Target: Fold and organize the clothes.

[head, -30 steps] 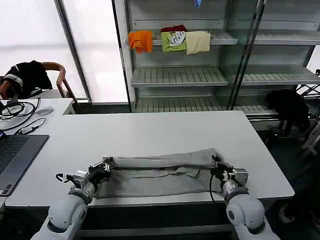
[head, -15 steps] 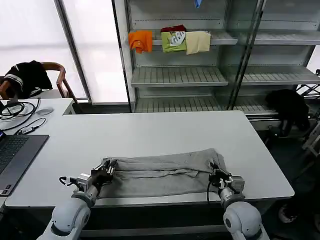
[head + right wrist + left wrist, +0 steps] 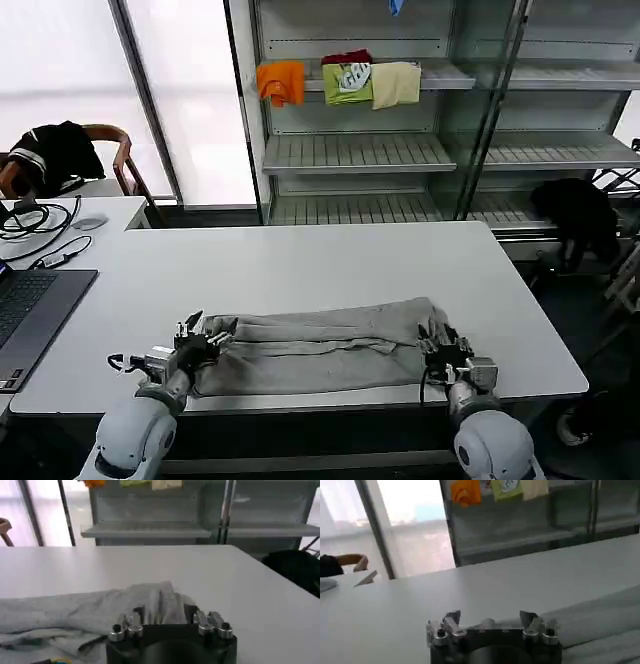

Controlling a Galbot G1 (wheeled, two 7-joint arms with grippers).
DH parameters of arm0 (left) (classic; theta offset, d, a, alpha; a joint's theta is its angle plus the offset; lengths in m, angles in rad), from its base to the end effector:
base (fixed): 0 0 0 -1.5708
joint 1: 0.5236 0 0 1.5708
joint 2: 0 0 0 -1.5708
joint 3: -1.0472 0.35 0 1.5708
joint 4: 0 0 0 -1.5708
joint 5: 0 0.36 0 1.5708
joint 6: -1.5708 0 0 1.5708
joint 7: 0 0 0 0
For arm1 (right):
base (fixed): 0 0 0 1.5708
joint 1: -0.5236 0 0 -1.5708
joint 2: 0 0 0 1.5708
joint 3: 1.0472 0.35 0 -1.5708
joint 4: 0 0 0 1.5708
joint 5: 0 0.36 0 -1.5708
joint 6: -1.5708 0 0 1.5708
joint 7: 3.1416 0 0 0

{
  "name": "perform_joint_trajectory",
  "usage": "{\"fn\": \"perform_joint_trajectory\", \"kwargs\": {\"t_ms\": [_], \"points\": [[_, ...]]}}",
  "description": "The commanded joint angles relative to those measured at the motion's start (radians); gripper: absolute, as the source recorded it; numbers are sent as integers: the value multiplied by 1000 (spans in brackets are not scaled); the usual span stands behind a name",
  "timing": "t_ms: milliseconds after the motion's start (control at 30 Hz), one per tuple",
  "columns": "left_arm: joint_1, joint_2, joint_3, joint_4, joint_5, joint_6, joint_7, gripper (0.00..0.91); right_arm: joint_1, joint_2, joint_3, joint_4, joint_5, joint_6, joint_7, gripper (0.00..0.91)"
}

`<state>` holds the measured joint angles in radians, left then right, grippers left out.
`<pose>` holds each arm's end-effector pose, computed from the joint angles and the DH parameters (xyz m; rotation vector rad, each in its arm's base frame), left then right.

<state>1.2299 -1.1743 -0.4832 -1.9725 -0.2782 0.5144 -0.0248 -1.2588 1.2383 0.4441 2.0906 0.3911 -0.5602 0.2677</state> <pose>0.2896 0.0685 -0.2550 -0.1782 -2.8025 -0.1973 0.2688 -0.0324 -0.2315 -0.0009 -2.8322 0.0134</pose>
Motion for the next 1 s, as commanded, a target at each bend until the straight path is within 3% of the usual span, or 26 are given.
{"fn": "perform_joint_trajectory", "kwargs": {"t_ms": [33, 500, 1000], "points": [[15, -77, -29, -68, 11, 15, -26, 907, -8, -17, 65, 107, 46, -15, 4, 907], [45, -175, -58, -43, -15, 15, -54, 907, -21, -29, 44, 133, 48, 3, -8, 907], [45, -202, -65, 14, -10, -1, -44, 907, -32, -38, 15, 139, 34, 8, -11, 907]]}}
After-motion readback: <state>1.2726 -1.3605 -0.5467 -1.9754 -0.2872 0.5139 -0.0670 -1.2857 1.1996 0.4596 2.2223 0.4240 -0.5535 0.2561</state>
